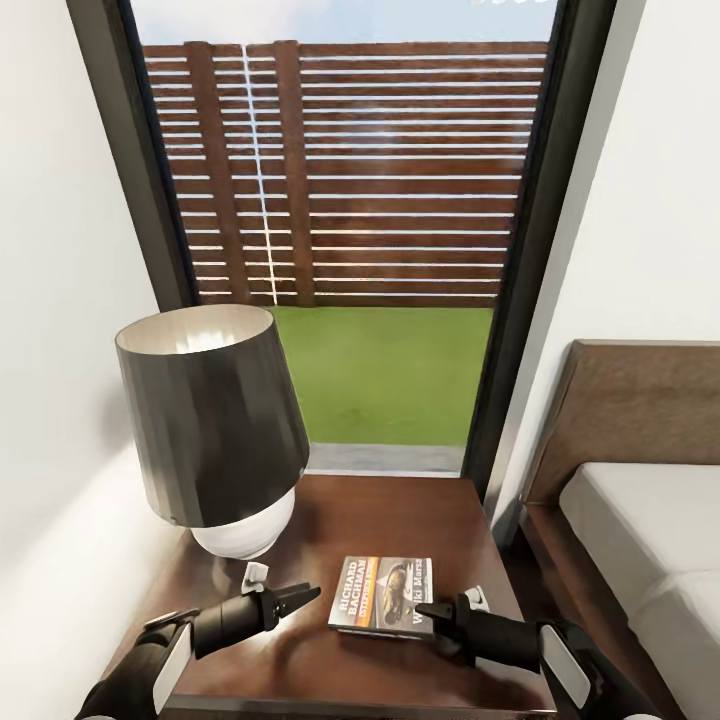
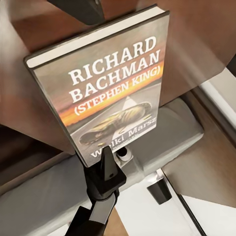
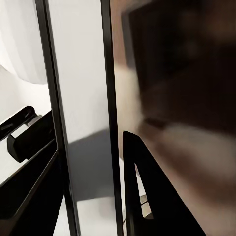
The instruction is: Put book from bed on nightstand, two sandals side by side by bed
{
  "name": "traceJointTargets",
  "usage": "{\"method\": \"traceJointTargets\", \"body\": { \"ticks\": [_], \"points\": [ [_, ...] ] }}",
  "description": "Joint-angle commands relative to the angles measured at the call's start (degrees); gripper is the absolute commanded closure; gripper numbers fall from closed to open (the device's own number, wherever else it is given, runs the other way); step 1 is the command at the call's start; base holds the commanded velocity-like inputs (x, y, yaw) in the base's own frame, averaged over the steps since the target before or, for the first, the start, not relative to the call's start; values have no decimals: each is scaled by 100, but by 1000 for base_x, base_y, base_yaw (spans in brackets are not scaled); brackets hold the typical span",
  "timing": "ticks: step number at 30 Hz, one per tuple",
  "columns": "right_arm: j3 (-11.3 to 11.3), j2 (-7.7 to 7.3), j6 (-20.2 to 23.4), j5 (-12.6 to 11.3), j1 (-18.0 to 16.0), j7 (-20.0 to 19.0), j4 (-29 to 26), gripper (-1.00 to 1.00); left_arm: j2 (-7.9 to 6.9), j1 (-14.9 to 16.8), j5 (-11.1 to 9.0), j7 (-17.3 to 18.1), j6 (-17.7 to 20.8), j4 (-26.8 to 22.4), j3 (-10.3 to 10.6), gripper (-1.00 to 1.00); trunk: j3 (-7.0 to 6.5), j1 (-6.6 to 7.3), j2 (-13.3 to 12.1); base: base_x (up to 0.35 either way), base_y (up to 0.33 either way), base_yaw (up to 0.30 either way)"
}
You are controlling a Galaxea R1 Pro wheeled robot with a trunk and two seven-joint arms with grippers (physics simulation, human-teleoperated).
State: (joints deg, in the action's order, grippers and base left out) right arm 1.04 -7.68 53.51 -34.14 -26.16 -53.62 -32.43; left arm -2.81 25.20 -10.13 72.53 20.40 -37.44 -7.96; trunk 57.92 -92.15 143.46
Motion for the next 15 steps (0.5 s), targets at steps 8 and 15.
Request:
{"method": "traceJointTargets", "body": {
  "ticks": [8,15],
  "points": [
    [10,-5,19,-13,-3,-9,-1,100,0,2,-15,16,66,0,-11,-100,72,-6,6,0,0,0],
    [10,-5,18,-13,-3,-11,0,100,0,2,-15,21,62,0,-5,-100,72,-6,6,0,0,0]
  ]
}}
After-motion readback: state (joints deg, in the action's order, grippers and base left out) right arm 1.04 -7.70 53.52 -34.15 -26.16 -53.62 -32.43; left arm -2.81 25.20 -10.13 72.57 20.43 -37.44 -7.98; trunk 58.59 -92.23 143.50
